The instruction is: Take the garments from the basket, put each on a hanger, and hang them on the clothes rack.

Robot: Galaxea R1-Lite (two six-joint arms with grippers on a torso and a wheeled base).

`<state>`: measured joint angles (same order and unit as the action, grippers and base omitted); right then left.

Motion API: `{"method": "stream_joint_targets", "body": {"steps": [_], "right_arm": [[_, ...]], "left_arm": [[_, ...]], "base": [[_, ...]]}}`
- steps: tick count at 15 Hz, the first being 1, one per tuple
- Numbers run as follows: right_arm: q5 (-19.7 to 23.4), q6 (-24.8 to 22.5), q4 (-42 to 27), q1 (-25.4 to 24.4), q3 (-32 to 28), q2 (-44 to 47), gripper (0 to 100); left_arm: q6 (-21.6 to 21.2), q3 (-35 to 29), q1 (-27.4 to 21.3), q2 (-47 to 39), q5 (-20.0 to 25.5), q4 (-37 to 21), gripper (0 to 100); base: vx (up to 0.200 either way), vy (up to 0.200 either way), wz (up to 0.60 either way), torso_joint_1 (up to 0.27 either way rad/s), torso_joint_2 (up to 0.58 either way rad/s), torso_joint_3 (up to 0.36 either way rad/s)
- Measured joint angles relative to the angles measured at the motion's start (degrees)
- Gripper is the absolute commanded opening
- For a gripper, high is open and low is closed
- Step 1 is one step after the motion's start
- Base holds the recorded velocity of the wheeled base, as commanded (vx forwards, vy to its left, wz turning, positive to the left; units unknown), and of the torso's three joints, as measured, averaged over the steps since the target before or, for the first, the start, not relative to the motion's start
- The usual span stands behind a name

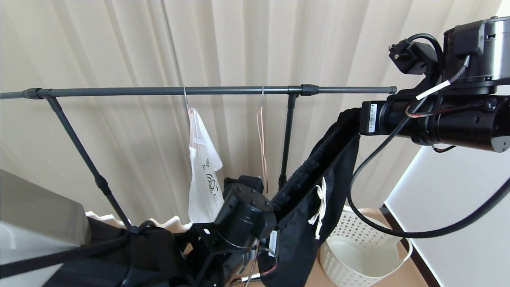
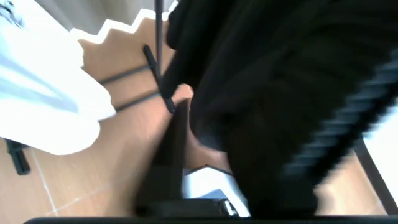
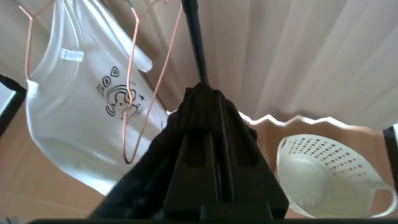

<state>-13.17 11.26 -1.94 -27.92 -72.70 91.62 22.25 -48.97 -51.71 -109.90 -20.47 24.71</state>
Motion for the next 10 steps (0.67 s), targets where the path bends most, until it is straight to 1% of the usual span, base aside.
{"method": "stream_joint_targets", "body": {"steps": [2,3,4,7,8,9,10], "right_arm": [[-0.13,-1.72,-10.79,0.13,1.1,-2.77,0],[-0.07,-2.01,-17.02,-0.16,1.35,-4.0,0],[-0.02,-2.18,-19.76,-1.05,1.43,-4.8,0],[-0.05,-2.13,-22.03,-3.89,1.43,-4.02,0],[-0.18,-2.01,-22.11,-4.27,1.43,-2.93,0],[-0.29,-1.94,-22.04,-4.52,1.4,-1.72,0],[-0.51,-1.83,-21.89,-4.58,1.34,-0.43,0]], "left_arm": [[-3.32,-1.33,3.54,1.44,0.22,0.71,0],[-5.89,-2.79,5.68,1.99,0.85,1.37,0],[-7.75,-4.34,7.39,2.38,2.02,1.67,0],[-11.8,-8.91,10.15,3.17,8.07,0.99,0],[-12.11,-9.63,10.46,3.32,8.44,0.11,0],[-12.26,-10.53,10.7,3.43,8.48,-2.66,0],[-12.42,-12.0,10.81,3.56,8.53,-8.18,0]], "base": [[0.0,0.0,0.0,0.0,0.0,0.0],[0.0,0.0,0.0,0.0,0.0,0.0],[0.0,0.0,0.0,0.0,0.0,0.0],[0.0,0.0,0.0,0.0,0.0,0.0],[0.0,0.0,0.0,0.0,0.0,0.0],[0.0,0.0,0.0,0.0,0.0,0.0],[0.0,0.0,0.0,0.0,0.0,0.0]]}}
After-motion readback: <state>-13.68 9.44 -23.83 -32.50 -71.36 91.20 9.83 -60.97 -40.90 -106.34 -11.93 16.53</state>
